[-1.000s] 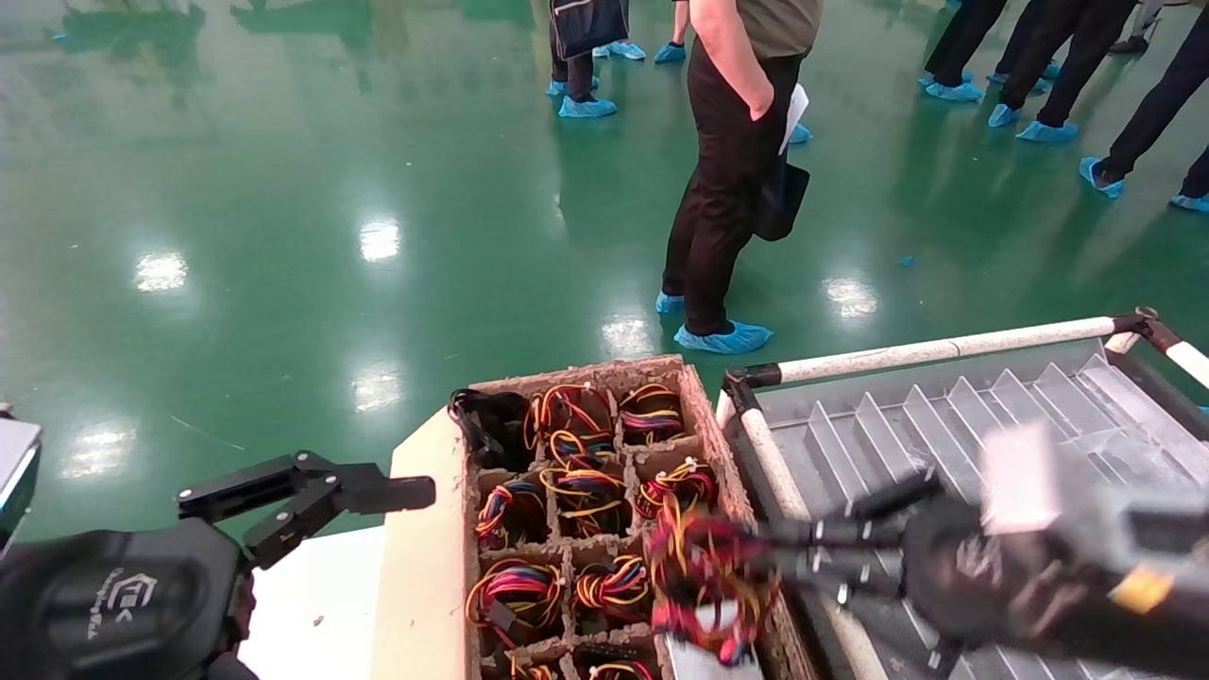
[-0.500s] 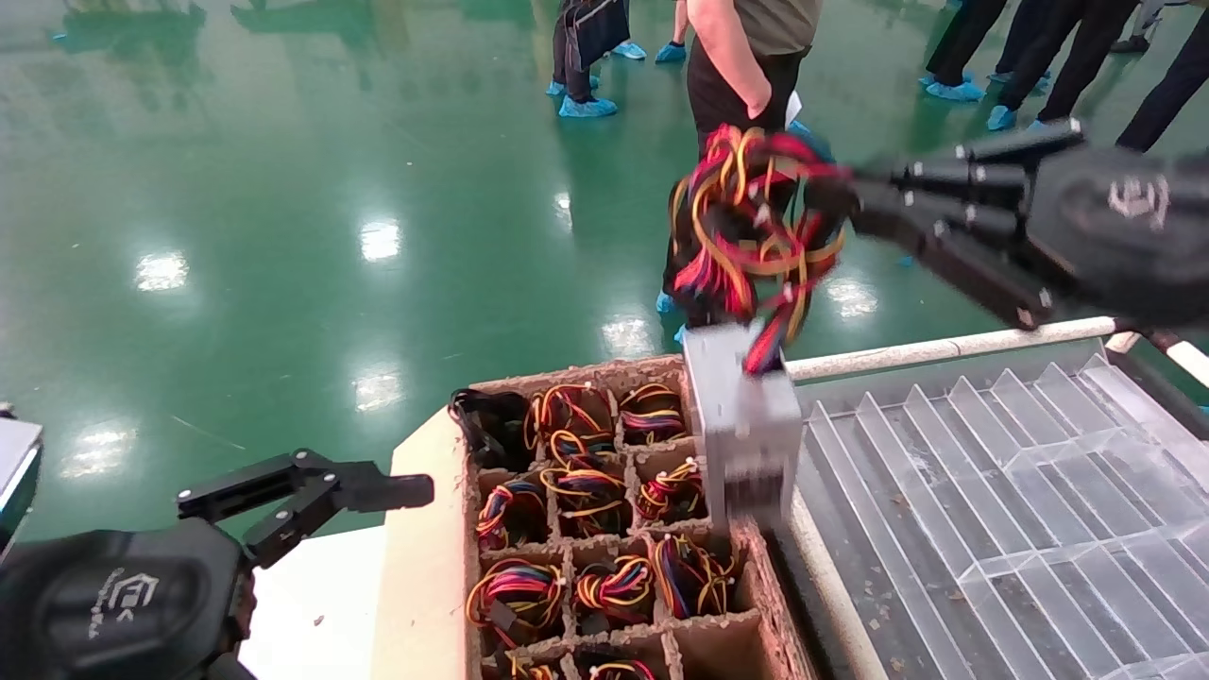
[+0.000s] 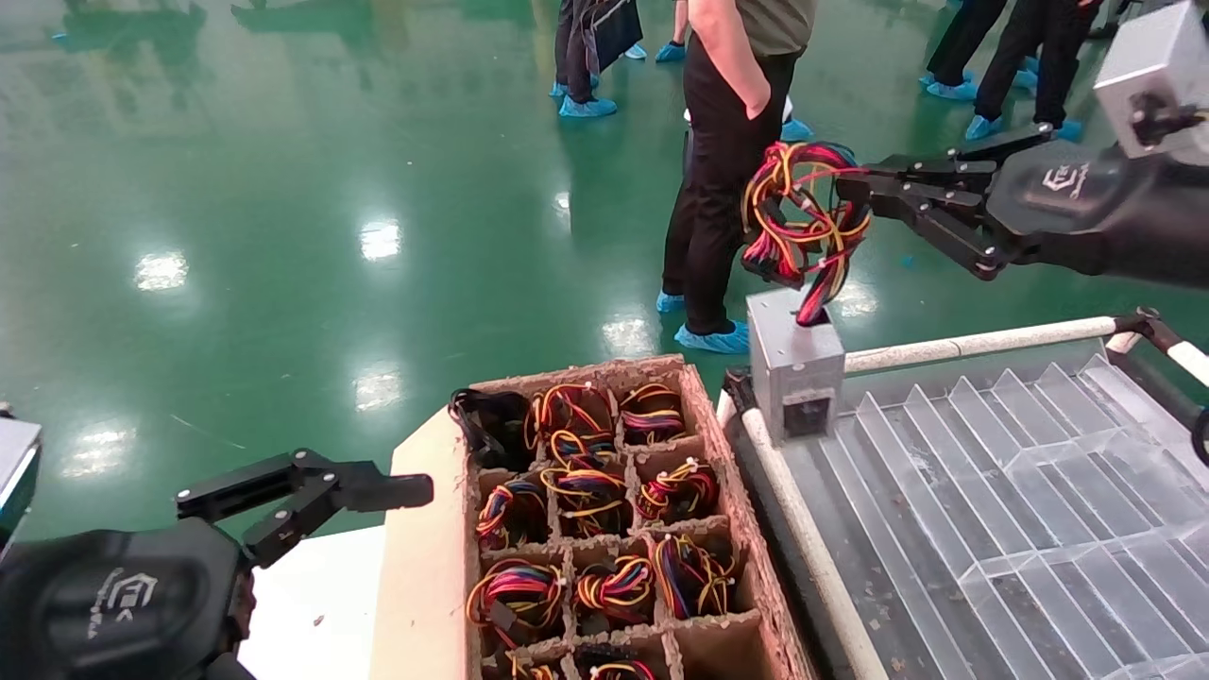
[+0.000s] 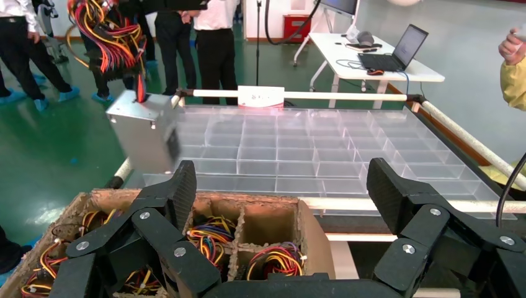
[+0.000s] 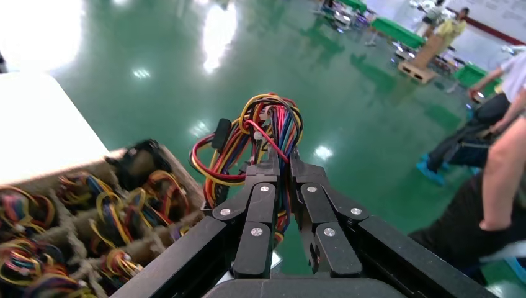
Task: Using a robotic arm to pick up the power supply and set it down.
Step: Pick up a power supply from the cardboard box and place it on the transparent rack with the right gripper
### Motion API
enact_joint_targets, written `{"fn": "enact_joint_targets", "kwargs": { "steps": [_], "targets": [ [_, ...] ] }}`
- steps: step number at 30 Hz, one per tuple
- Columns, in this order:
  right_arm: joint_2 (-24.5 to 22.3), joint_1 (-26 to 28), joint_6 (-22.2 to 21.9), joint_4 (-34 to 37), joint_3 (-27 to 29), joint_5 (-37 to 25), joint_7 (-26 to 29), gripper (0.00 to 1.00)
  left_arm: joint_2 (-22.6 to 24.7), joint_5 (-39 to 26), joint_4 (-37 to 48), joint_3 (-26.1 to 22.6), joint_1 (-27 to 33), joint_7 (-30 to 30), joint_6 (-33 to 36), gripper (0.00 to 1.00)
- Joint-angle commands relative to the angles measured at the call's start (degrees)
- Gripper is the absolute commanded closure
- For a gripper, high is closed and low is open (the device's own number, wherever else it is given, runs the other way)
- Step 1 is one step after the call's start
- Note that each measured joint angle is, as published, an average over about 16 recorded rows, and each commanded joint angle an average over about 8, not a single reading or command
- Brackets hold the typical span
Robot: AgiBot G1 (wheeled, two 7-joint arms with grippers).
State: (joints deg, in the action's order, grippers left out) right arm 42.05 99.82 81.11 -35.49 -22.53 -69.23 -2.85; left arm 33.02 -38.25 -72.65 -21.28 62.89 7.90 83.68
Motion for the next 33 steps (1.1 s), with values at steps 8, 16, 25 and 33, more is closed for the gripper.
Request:
{"fn": "enact_joint_targets", "kwargs": {
  "steps": [8, 16, 25, 33],
  "targets": [
    [1.83, 2.65, -1.44, 11.67, -2.10, -4.61, -7.42, 1.00, 0.00, 0.00, 0.00, -0.01, 0.00, 0.00, 0.00, 0.00],
    [3.99, 3.96, -2.42, 18.94, -3.38, -6.92, -13.00, 1.00, 0.00, 0.01, 0.00, -0.01, 0.00, 0.00, 0.00, 0.00],
    [7.10, 5.12, -2.37, 24.93, -4.12, -7.89, -16.90, 1.00, -0.01, 0.01, 0.00, -0.01, 0.00, -0.01, -0.01, 0.00],
    [9.23, 5.63, -3.34, 29.39, -4.23, -8.02, -18.77, 1.00, -0.01, 0.01, 0.00, -0.02, 0.01, -0.01, -0.01, 0.00]
  ]
}}
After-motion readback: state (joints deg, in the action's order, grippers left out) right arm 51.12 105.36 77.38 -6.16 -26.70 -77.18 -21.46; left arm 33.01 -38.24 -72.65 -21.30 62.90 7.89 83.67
